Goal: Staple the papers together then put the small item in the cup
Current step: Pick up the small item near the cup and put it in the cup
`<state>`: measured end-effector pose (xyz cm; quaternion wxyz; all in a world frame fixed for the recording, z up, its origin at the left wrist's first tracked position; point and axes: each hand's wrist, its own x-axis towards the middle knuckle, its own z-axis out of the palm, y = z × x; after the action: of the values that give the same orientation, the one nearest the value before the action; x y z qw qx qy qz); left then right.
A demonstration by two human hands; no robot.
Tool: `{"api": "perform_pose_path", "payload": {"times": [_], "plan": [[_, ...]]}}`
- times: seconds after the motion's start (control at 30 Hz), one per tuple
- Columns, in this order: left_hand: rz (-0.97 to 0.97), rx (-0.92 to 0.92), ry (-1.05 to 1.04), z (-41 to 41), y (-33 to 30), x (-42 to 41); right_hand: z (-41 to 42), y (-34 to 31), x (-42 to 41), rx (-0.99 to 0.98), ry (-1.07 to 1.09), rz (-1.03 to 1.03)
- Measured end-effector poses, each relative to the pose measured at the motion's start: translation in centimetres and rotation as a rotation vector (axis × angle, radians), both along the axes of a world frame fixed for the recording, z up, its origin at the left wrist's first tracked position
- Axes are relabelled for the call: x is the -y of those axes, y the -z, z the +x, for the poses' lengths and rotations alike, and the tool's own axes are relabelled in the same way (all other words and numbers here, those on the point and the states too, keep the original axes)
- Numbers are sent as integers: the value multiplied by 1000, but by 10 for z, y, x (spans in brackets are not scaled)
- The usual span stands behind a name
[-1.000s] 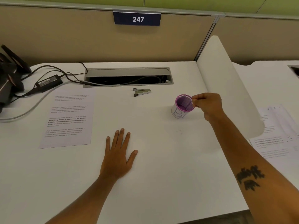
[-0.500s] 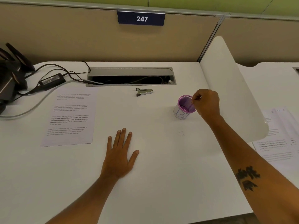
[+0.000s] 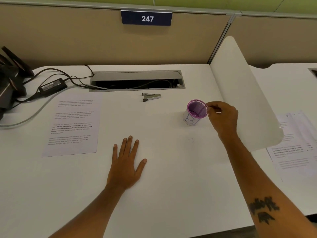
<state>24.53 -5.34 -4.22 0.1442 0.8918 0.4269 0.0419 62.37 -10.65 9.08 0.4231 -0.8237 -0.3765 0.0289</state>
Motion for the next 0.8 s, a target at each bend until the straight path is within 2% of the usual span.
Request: {"api": "perform_pose_path", "payload": {"times": [0.1, 0.2, 0.33, 0.43, 0.53, 0.67, 0.8], "plan": [[-2, 0, 1, 0, 0, 0, -13, 20, 27, -111, 88, 73], [-6, 2, 3, 0, 0, 0, -28, 53, 52, -57, 95, 7], [-6, -4, 4, 0, -1, 0, -42, 97, 80, 12, -23, -330], [-5, -9, 3, 0, -1, 0, -51, 112, 91, 194, -73, -613], [-10, -10, 4, 0, 0, -1, -64, 118, 94, 278, -151, -755], [-3, -12, 5, 0, -1, -1, -73, 120, 90, 264, -229, -782], [-8, -4, 3, 0, -1, 0, -84, 120, 95, 202, -85, -732]]}}
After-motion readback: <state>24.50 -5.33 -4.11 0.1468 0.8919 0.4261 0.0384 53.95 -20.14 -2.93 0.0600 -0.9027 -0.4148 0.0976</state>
